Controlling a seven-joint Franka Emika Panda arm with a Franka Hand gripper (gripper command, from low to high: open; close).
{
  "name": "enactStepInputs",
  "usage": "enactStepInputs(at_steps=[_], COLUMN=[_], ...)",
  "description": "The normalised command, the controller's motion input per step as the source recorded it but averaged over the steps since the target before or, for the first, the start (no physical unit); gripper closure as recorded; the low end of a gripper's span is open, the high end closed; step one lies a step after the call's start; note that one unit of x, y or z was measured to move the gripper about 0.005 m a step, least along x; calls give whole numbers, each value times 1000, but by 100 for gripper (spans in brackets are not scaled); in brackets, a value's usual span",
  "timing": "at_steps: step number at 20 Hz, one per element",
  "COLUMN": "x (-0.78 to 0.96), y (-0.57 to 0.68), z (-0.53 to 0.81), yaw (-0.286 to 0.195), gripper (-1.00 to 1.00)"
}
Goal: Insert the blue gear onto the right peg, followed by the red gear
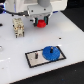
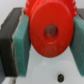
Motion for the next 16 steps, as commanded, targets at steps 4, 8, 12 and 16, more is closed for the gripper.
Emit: enactStepInputs(at_steps=[4, 8, 12, 16], x=[542, 590, 652, 715], y=[-66, -44, -48, -37], z=[445, 472, 482, 460], yaw=[0, 0, 0, 0], gripper=[100, 100, 100, 100])
